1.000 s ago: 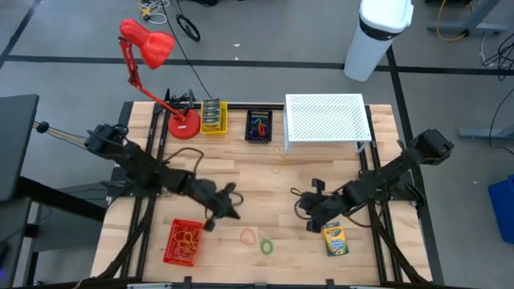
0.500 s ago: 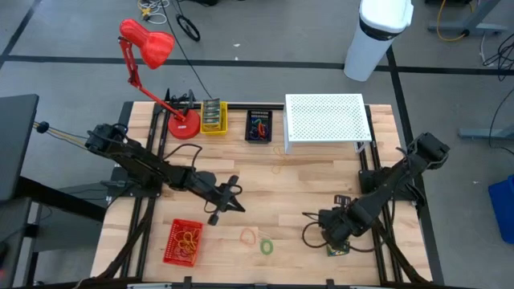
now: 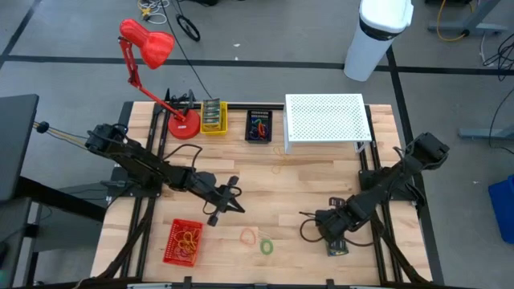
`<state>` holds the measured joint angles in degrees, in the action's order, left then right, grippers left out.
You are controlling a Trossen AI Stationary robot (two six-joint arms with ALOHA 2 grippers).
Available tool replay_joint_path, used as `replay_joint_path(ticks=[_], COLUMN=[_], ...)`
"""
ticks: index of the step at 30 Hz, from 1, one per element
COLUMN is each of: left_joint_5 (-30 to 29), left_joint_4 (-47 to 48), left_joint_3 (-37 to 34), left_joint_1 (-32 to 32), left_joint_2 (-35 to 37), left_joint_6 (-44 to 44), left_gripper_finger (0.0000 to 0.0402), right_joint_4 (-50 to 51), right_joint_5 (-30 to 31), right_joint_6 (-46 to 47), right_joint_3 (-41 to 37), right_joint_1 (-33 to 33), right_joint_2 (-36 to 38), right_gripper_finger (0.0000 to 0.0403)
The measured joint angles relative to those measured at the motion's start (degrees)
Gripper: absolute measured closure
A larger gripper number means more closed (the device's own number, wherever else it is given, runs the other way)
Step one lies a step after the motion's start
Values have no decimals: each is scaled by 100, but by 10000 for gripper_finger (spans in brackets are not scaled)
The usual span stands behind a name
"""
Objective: Pick & Place Office Desk Supplies
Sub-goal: Put the yellow crayon box into the yellow bin
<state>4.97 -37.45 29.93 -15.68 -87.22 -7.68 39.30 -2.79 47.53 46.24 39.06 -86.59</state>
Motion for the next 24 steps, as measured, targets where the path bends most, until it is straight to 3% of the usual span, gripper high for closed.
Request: replay_joint_path(ticks=[9, 20, 24], left_joint_5=[-1, 0, -187], left_joint_4=[-2, -2, -2], left_joint_3=[0, 0, 0], left_joint_1=[0, -2, -2], left_joint_2=[-2, -2, -2], left_joint_6=[6, 15, 13], left_gripper_finger=[390, 390, 390], right_joint_4=[-246, -373, -306], right_joint_5=[-360, -402, -247], right_joint_6=[-303, -602, -724], right_joint_3=[-166, -205, -72], right_joint_1=[-211, -198, -198], right_joint_2=[0, 2, 9], right_gripper_finger=[258, 392, 388])
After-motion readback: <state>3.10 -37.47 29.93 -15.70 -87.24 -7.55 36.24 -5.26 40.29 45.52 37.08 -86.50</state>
